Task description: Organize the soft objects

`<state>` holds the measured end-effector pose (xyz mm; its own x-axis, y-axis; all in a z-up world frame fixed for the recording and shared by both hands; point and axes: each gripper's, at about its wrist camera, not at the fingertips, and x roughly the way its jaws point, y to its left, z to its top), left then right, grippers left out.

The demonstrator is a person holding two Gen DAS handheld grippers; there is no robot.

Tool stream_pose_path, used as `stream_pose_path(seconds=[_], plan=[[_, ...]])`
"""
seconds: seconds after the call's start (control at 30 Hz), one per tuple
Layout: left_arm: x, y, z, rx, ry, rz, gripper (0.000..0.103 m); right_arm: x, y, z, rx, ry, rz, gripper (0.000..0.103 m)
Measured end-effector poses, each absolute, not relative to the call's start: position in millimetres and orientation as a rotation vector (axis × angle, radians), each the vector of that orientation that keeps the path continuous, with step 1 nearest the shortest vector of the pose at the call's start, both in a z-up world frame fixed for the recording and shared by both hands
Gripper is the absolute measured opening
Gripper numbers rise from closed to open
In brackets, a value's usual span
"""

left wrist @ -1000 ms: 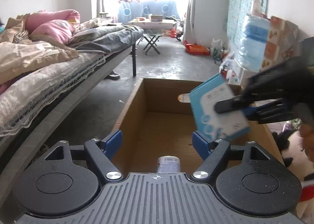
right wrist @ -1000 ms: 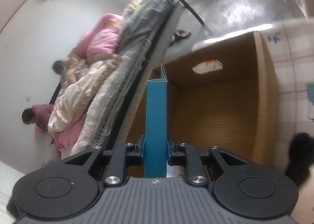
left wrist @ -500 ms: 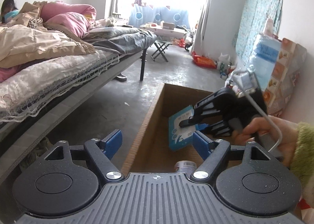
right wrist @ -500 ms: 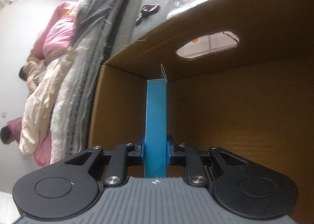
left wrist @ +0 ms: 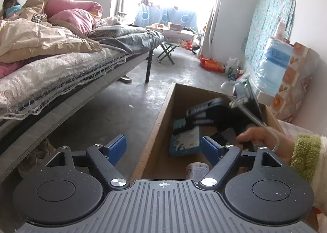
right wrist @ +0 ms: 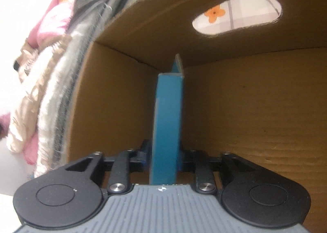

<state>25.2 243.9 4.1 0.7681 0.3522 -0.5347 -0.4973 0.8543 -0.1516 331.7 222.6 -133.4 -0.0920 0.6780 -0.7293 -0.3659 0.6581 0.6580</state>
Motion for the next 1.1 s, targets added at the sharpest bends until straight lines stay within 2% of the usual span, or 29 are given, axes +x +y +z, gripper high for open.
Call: stream_pose_path(seconds=[0.03,0.07,0.1,0.13,0.47,0.57,0.63,0.7,0.9,1.0,1.1], plan=[[25,245,4,-0.297,0.517,0.468,0.081,332,223,-131,0.293,1.417,0.902,0.071],[24,246,4,-0.301,0.517,0.469,0.082,333,221,-128,0.295,1.423,0.906,0.081],[23,247,5,-0.306,0.515,0.471,0.082,333,220,-123,0.285,1.415,0.902,0.099],[22,248,5,-0.31,0.513,0.473,0.082,332,218,-116,0.264,1.388,0.894,0.103],[3,246,14,-0.313,0.467,0.505,0.083,305,181,-40,0.077,1.182,1.037,0.102],[-2,249,17,-0.316,0.454,0.518,0.083,277,170,-15,-0.104,1.069,1.156,0.094],[-5,251,18,-0.32,0.448,0.524,0.083,255,167,-7,-0.237,0.996,1.224,0.079],[-7,253,19,-0.326,0.444,0.527,0.083,227,166,-3,-0.401,0.912,1.291,0.069],[-8,256,17,-0.329,0.448,0.536,0.083,160,172,-19,-0.781,0.759,1.412,0.049],[-9,257,16,-0.332,0.451,0.536,0.083,137,179,-27,-0.922,0.675,1.434,0.048],[-9,257,14,-0.336,0.455,0.536,0.083,121,186,-35,-1.012,0.615,1.443,0.036]])
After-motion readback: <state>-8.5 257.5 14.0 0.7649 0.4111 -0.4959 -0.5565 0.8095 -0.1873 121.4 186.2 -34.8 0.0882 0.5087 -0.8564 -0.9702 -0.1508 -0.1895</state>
